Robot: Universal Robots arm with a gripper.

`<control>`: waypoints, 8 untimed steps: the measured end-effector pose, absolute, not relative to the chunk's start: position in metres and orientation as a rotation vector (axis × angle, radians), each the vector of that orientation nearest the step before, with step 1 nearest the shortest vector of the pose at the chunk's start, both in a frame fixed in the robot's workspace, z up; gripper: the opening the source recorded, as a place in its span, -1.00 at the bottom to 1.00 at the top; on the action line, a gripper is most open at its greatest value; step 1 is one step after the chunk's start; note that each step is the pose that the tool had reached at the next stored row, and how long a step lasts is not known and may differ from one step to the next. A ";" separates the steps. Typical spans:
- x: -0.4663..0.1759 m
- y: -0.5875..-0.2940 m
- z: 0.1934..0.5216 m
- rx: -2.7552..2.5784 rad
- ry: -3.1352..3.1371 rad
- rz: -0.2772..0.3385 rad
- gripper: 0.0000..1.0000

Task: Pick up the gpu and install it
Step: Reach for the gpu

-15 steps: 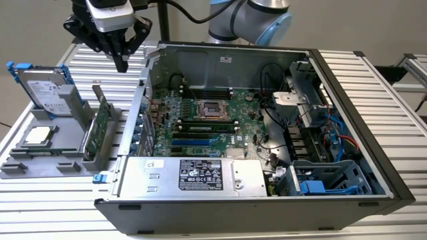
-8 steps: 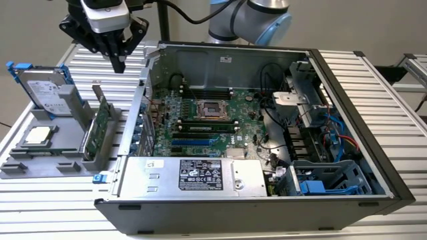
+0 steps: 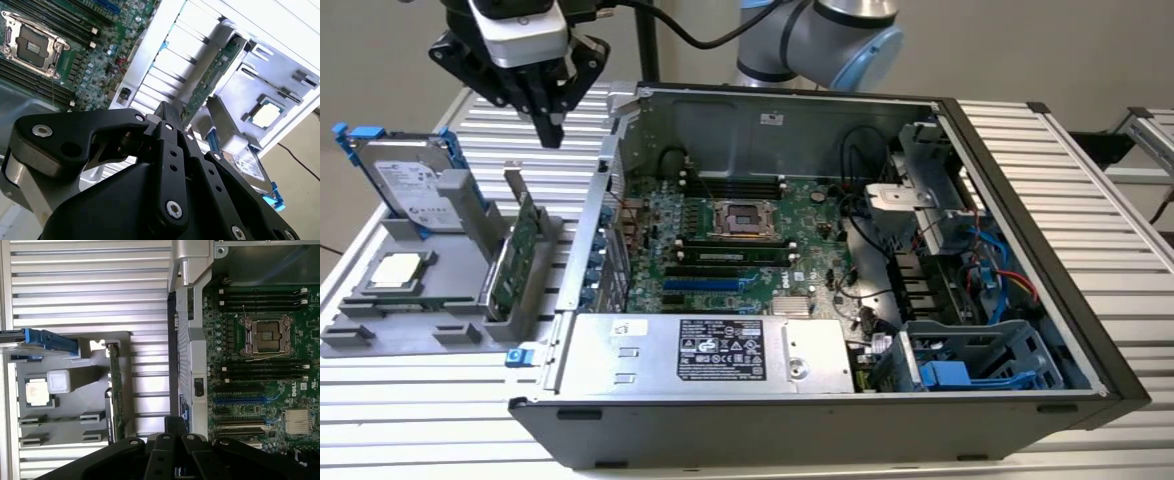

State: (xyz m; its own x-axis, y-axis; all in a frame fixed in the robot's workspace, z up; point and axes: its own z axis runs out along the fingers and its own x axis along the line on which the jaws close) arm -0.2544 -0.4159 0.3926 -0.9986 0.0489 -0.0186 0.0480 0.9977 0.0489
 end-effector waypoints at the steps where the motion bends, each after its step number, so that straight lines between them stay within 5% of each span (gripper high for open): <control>1: -0.255 -0.416 0.393 0.076 3.120 0.076 -1.00; 8: -0.261 -0.417 0.393 0.075 3.120 0.076 -1.00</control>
State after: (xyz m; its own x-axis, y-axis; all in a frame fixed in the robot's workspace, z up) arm -0.2608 -0.4173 0.3926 -0.9987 0.0485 -0.0186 0.0475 0.9977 0.0490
